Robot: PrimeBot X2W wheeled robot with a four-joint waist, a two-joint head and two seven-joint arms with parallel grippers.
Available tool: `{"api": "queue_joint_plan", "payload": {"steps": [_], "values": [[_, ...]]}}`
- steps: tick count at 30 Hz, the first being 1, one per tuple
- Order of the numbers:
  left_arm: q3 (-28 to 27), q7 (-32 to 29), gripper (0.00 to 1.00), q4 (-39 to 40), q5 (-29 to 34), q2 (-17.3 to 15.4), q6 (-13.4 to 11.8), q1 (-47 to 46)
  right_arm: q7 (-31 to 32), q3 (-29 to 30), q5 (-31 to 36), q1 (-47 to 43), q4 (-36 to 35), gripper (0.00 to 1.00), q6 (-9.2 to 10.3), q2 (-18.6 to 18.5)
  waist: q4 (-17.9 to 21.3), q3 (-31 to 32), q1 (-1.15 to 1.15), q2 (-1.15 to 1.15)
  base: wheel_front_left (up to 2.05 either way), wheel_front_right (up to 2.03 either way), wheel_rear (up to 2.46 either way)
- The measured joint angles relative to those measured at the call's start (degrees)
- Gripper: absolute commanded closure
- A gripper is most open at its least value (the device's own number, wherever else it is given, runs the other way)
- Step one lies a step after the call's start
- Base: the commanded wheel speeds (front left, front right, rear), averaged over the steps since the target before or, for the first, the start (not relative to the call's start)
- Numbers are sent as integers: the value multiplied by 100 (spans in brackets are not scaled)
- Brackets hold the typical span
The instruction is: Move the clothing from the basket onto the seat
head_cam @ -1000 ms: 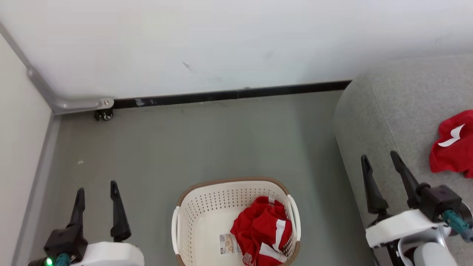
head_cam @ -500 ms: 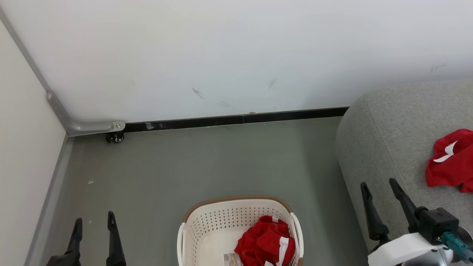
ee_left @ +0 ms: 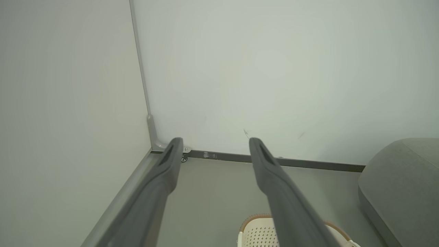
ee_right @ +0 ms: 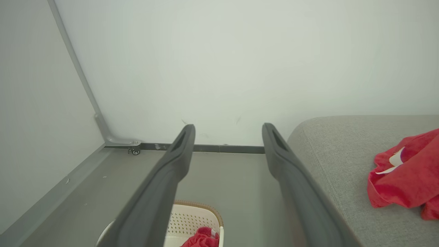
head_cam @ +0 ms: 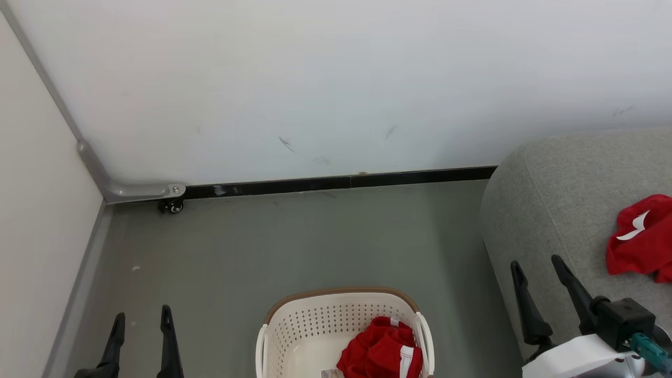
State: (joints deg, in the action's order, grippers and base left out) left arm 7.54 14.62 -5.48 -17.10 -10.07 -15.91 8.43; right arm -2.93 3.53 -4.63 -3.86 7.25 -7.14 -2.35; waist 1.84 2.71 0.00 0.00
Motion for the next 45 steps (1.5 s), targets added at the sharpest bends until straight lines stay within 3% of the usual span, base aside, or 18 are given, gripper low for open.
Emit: {"api": "queue_joint_plan", "payload": {"steps": [12,29,45], "values": [[52,-49,0,107,3,-75,80,1,169,-70,-99,-113,-210,0,0,5,-42,-21,0,0,0,0,0],[174,-249,0,492,108,-36,-20,79,326,-62,-159,-238,-437,0,0,8,-9,-78,0,0,0,0,0],[407,-258,0,363,69,-162,288,-92,343,390,-211,-423,-691,0,0,18,220,-138,0,0,0,0,0]]}}
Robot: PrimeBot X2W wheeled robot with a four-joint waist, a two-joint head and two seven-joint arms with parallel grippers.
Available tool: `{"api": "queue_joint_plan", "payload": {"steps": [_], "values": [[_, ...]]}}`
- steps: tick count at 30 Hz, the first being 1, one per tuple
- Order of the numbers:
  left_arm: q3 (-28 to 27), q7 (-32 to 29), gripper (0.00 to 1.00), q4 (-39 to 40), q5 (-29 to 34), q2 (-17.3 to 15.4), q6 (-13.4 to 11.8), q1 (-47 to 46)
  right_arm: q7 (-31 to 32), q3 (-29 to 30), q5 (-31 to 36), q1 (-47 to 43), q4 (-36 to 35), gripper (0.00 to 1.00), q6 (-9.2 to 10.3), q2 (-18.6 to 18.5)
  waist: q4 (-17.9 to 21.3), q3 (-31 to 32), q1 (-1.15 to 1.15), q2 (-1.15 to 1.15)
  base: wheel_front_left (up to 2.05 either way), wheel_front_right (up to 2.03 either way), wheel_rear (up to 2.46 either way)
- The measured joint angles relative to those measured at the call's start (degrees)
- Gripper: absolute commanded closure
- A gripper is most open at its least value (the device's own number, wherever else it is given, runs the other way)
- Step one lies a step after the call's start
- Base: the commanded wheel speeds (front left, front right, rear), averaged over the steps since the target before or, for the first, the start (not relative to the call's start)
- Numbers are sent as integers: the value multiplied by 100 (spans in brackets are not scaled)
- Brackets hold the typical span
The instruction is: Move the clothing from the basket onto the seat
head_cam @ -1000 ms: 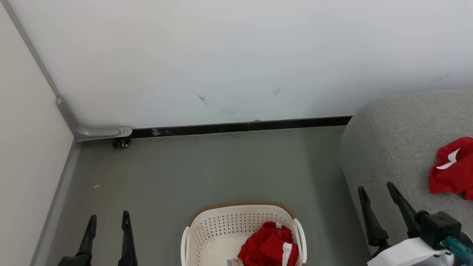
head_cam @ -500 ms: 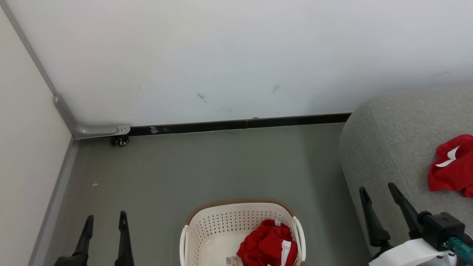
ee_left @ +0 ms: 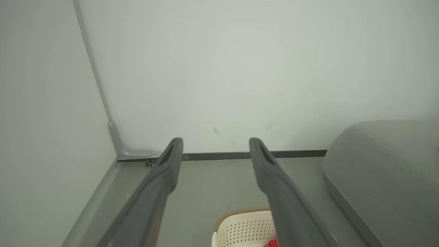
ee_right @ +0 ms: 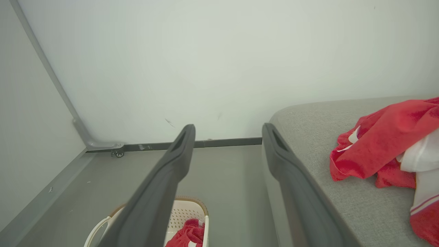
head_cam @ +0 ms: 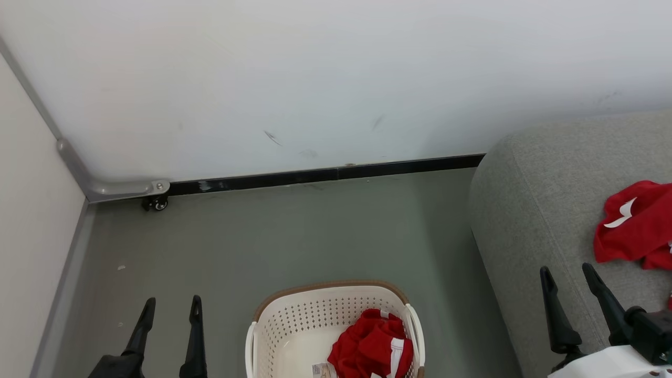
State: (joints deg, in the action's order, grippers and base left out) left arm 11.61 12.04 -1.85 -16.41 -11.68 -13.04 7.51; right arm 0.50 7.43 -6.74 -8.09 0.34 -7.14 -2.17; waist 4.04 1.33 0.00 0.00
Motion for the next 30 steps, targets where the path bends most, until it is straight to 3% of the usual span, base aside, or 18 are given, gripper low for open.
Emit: {"api": "queue_joint_plan", "payload": {"steps": [17,30], "values": [[215,-51,0,-183,30,56,154,-254,1,154,4,-164,-194,0,0,8,512,-28,0,0,0,0,0],[143,-49,0,-256,49,58,187,-310,53,-64,9,-163,-229,0,0,8,1047,-38,0,0,0,0,0]]}}
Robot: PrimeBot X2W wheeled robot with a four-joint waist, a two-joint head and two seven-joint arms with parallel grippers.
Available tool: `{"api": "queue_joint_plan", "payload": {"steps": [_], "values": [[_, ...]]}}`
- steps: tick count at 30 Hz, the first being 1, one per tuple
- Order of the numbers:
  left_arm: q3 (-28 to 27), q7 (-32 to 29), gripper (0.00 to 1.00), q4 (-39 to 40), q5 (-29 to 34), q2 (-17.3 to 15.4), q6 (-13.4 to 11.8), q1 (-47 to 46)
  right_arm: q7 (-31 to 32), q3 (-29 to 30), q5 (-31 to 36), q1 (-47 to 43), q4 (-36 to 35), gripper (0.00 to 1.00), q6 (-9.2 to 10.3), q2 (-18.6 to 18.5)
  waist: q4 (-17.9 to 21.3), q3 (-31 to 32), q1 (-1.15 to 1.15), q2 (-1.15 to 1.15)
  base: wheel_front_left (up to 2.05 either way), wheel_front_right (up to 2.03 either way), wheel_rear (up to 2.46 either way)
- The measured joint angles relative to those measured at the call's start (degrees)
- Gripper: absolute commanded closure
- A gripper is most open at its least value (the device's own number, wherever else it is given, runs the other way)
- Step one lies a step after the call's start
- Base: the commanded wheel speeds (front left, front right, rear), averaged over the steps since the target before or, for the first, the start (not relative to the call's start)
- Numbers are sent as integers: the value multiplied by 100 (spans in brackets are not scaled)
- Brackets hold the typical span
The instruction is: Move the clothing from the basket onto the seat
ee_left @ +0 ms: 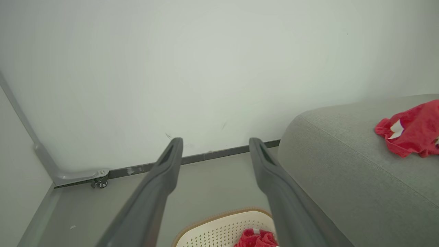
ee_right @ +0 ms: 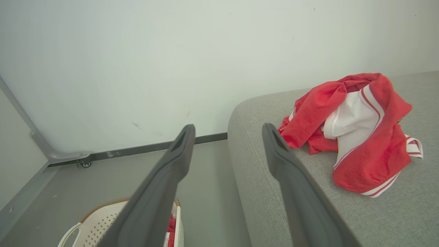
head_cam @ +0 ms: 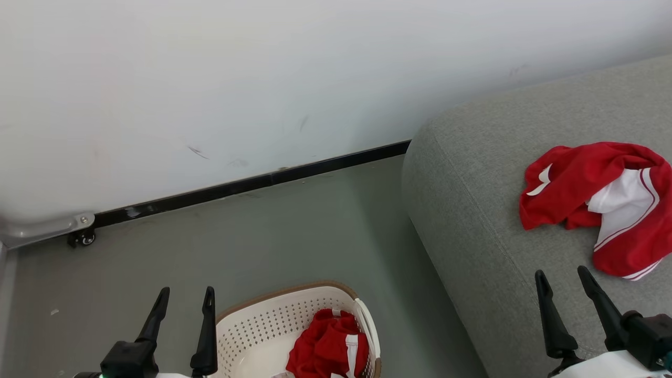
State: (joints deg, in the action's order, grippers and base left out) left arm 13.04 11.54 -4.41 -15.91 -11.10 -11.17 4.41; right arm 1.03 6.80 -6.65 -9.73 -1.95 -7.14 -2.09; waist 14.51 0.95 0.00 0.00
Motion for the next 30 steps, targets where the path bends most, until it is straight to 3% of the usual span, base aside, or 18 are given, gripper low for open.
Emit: {"api": "queue_joint_plan", "payload": {"steps": [7,16,30], "values": [[-2,7,0,104,57,20,-121,42,51,-224,8,13,1,0,0,0,212,9,0,0,0,0,0],[199,-53,0,223,261,-140,-82,34,57,-275,10,29,0,0,0,-1,324,-86,0,0,0,0,0],[615,-394,0,49,479,-225,269,-717,57,-258,63,315,-164,0,0,-1,390,-423,0,0,0,0,0]]}}
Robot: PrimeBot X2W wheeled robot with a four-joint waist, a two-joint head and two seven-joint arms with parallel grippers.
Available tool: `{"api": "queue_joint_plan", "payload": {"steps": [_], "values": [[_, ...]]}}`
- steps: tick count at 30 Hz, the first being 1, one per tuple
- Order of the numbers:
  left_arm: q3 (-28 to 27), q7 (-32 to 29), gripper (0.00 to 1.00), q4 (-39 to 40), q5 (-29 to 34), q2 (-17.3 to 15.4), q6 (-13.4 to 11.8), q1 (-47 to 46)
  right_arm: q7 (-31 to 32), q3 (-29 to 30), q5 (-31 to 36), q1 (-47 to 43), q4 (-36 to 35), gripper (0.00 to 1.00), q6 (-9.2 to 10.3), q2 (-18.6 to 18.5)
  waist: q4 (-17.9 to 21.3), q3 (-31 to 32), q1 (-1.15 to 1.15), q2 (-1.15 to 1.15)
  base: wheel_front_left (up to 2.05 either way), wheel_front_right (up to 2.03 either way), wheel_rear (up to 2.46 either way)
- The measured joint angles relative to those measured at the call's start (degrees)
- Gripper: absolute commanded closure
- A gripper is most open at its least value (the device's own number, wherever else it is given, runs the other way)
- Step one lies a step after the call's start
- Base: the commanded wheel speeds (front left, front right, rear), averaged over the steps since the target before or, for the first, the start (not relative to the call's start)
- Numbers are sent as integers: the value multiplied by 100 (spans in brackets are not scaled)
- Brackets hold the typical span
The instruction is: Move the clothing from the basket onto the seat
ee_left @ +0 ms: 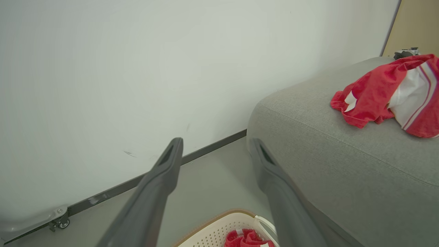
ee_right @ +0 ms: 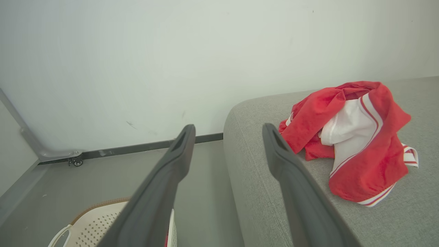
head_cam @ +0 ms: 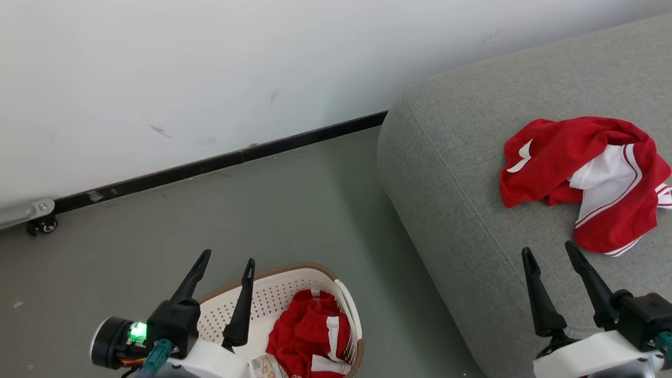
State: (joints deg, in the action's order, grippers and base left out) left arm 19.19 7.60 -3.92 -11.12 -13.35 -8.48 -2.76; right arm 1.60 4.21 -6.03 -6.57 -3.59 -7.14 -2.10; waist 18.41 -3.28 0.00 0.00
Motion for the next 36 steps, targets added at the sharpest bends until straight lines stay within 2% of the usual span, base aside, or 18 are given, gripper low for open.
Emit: {"api": "queue_joint_plan", "payload": {"steps": [18,36], "values": [[304,-396,0,-738,256,-59,352,-907,-92,93,-83,569,-69,0,0,0,135,-838,0,0,0,0,0],[582,-616,0,-1691,449,30,554,-1699,-345,98,-423,967,30,0,0,0,349,-1718,0,0,0,0,0]]}}
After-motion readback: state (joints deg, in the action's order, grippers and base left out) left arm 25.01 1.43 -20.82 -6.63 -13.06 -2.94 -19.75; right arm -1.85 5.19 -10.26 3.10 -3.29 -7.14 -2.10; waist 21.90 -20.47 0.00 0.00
